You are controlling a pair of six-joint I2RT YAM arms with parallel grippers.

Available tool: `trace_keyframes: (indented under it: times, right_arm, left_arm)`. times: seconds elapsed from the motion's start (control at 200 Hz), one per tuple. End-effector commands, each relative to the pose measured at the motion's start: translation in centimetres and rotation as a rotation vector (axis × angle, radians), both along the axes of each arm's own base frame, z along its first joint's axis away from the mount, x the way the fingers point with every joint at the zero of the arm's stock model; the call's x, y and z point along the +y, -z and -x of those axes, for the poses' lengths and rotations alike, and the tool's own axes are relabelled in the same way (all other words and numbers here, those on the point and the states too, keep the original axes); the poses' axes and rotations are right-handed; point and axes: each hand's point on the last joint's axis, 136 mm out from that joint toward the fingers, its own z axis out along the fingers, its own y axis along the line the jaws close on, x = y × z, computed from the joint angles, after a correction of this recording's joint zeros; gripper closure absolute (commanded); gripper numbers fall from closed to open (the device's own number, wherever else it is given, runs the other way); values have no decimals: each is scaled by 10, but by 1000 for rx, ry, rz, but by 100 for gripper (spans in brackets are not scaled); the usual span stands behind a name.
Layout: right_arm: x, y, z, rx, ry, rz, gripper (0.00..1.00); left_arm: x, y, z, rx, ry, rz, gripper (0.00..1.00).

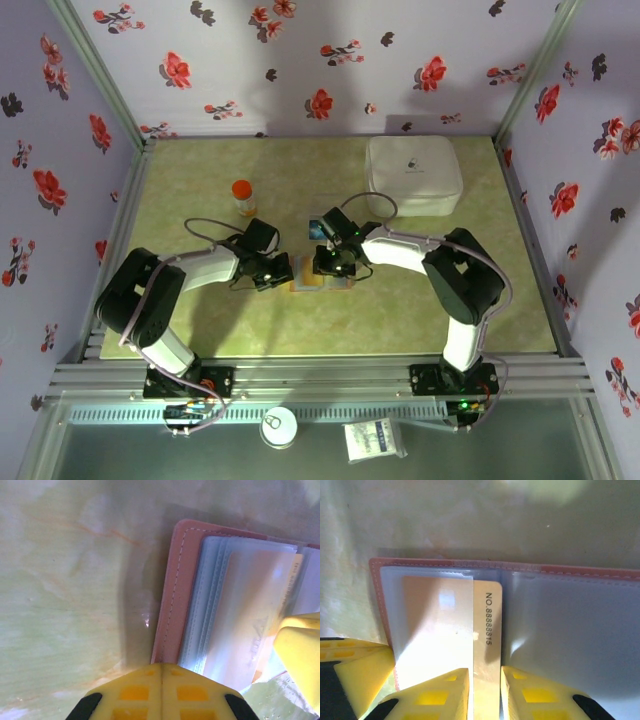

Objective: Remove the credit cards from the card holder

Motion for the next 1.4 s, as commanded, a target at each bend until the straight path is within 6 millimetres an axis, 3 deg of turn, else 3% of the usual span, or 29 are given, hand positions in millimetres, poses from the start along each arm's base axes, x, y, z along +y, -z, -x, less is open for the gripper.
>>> trace_keyframes:
  times: [0.0, 0.255, 0.5, 0.695, 1.08, 1.395]
  right_arm:
    - [-2, -19, -2, -52, -8, -1, 76]
    - [2, -25, -2, -57, -9, -39, 76]
    - [9, -20, 0, -33, -11, -76, 76]
    - [18, -12, 4, 11, -30, -112, 76]
    - [5, 8, 6, 31, -22, -26, 76]
    - [-1, -1, 2, -6, -33, 8, 76]
  left_arm:
    - [5, -14, -7, -35, -3, -20, 99]
    - [-5, -34, -12, -68, 10, 16, 99]
    - [-22, -26, -11, -47, 46, 37, 100]
    - [-22, -14, -10, -27, 52, 22, 100]
    - [-15, -2, -4, 1, 57, -18, 100]
    - [-15, -4, -5, -3, 52, -18, 100]
